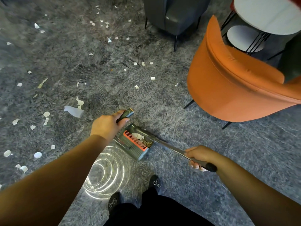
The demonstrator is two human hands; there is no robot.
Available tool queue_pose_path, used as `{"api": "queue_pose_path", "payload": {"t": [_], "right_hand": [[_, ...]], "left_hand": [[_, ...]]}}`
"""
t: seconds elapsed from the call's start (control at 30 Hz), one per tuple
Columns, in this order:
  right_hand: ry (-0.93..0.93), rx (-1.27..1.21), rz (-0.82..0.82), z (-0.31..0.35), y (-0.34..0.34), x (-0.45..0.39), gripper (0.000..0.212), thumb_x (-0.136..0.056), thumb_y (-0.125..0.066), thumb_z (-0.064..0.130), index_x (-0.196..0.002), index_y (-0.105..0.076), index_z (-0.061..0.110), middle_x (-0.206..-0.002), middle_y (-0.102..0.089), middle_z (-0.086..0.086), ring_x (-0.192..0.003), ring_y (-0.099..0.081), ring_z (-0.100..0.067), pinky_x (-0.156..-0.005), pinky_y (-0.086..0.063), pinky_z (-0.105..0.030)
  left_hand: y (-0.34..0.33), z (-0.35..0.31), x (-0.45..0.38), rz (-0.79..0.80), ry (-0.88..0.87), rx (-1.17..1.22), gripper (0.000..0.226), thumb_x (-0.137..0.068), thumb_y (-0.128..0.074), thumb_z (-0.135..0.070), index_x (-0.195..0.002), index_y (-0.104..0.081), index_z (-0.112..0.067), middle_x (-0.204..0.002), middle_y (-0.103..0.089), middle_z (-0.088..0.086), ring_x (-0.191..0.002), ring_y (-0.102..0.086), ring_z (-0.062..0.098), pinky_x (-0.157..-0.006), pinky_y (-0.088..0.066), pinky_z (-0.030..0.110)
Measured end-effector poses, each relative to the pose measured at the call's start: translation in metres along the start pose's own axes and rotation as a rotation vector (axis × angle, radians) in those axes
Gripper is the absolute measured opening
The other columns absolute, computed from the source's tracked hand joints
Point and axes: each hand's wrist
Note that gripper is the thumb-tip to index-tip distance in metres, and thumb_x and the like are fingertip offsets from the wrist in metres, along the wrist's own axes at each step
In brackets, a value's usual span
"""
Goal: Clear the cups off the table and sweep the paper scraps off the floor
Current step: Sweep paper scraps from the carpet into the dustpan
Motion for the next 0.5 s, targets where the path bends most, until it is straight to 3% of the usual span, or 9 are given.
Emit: {"api": "queue_pose_path", "payload": {"t": [0.27,0.43,0.5], "right_hand": [[0.048,-0.092,-0.041,-0.002,-0.001,-0.008,0.041,-0.099,-0.051,0.009,-0.138,-0.044,0.002,-0.059,-0.053,-0.015,-0.037,-0.046,-0.018,-0.033,-0.033,-0.018],[0.063,-0.029,-0.102,0.003,0.003,-0.036,0.022,-0.097,-0.052,0.008,-0.117,-0.056,-0.001,-0.055,-0.054,-0.012,-0.03,-0.047,-0.015,-0.034,-0.034,-0.017],[0.04,0.058,-0.129,0.008,0.004,-0.052,0.02,-0.096,-0.053,0.008,-0.113,-0.059,-0.001,-0.059,-0.056,-0.012,-0.037,-0.052,-0.017,-0.038,-0.038,-0.02]], "left_hand": [[-0.003,-0.002,0.003,-0.021,-0.005,0.01,0.047,-0.093,-0.051,-0.05,-0.137,-0.05,-0.034,-0.075,-0.066,0.008,-0.065,-0.06,0.029,-0.056,-0.046,0.031],[-0.002,-0.006,-0.002,-0.001,0.022,0.018,0.046,-0.094,-0.05,-0.051,-0.137,-0.05,-0.036,-0.076,-0.064,0.005,-0.066,-0.057,0.026,-0.056,-0.041,0.029],[-0.002,-0.01,-0.004,0.0,0.016,0.013,0.044,-0.094,-0.049,-0.05,-0.136,-0.051,-0.034,-0.082,-0.067,0.007,-0.071,-0.061,0.028,-0.058,-0.04,0.029]]}}
Point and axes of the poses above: each hand's wrist, its own x-axis away from the middle knuckle, its own y-axis out of the back of the hand, z = x × y
